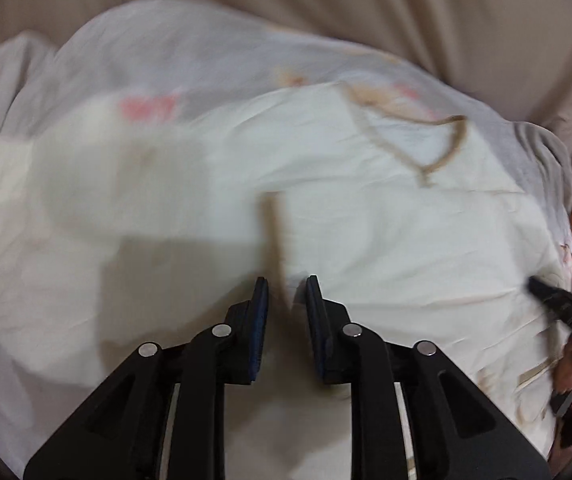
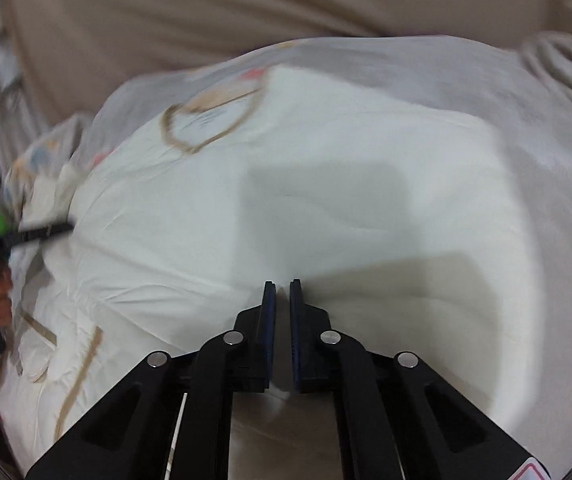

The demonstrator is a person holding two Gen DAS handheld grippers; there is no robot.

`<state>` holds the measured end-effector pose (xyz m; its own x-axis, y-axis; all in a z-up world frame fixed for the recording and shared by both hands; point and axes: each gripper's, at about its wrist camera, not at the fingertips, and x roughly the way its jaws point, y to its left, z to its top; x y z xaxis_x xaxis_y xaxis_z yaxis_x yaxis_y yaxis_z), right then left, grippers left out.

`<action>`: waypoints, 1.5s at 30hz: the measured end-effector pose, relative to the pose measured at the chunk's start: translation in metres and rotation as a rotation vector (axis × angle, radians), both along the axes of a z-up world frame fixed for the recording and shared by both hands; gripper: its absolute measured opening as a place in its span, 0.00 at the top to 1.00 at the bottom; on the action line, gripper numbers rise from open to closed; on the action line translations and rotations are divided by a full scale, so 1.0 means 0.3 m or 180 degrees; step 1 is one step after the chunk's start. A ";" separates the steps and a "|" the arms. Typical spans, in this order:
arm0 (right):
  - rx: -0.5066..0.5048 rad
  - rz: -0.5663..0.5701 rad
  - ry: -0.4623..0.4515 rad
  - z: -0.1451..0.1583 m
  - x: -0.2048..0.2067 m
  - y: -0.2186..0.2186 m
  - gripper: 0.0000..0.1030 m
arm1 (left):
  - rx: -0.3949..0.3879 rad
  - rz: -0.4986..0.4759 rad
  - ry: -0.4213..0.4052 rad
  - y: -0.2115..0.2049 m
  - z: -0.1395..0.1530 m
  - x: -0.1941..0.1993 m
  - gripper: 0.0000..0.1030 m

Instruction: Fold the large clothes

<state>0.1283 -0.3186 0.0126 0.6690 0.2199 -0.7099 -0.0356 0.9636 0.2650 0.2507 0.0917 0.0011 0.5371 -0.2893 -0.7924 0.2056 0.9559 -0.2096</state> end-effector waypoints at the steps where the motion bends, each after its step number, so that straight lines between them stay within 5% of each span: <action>1: -0.0008 -0.0146 -0.0009 -0.001 -0.028 -0.060 0.98 | -0.0024 0.0062 0.0031 0.046 -0.004 -0.013 0.81; 5: 0.0164 -0.0698 0.0015 0.036 -0.108 -0.231 1.00 | -0.0112 0.0177 -0.0187 0.085 0.109 -0.059 0.83; 6: 0.0114 -0.0685 -0.0047 0.070 -0.105 -0.213 0.88 | -0.0180 0.0092 -0.0299 0.045 0.155 -0.062 0.81; 9: 0.0076 -0.0335 -0.0231 0.151 -0.059 -0.070 0.88 | -0.0220 -0.0248 -0.0521 -0.144 0.221 -0.052 0.61; 12: -0.0157 0.0076 -0.0113 0.119 0.022 0.090 0.90 | -0.0062 -0.0495 -0.0487 -0.318 0.152 -0.012 0.58; 15: -0.0599 0.0123 0.0105 0.001 0.067 0.112 0.99 | 0.0113 -0.0455 -0.0294 -0.348 0.021 0.039 0.58; 17: -0.0215 0.0033 0.0097 -0.022 0.036 -0.010 1.00 | 0.0073 -0.0440 -0.0247 -0.304 -0.043 0.049 0.68; 20: -0.0068 -0.0402 0.0175 -0.004 0.003 -0.159 1.00 | -0.0029 -0.0449 -0.0266 -0.253 -0.041 0.041 0.69; 23: -0.0307 -0.0589 0.0134 0.079 0.008 -0.172 0.97 | -0.0138 -0.0377 -0.0292 -0.233 0.036 0.022 0.70; 24: -0.0317 -0.0538 0.0077 0.111 0.021 -0.152 0.88 | -0.0225 -0.0393 -0.0360 -0.236 0.072 0.021 0.70; 28: -0.0223 -0.0158 -0.0117 0.219 0.182 -0.013 0.88 | -0.0299 -0.0421 -0.0632 -0.317 0.199 0.099 0.58; 34: -0.0376 0.0166 0.0135 0.126 0.519 0.226 0.94 | -0.0095 -0.0350 -0.0180 -0.413 0.005 0.281 0.58; 38: -0.0382 0.0031 0.0152 0.053 0.646 0.183 1.00 | 0.0056 -0.0382 -0.0336 -0.418 -0.070 0.270 0.58; 42: 0.0199 -0.0545 -0.0109 0.114 0.639 -0.011 1.00 | 0.0168 -0.0406 -0.0404 -0.428 -0.072 0.258 0.56; 45: -0.0058 -0.0356 -0.0198 0.164 0.542 0.015 0.94 | 0.0165 -0.0409 -0.0422 -0.427 -0.071 0.254 0.55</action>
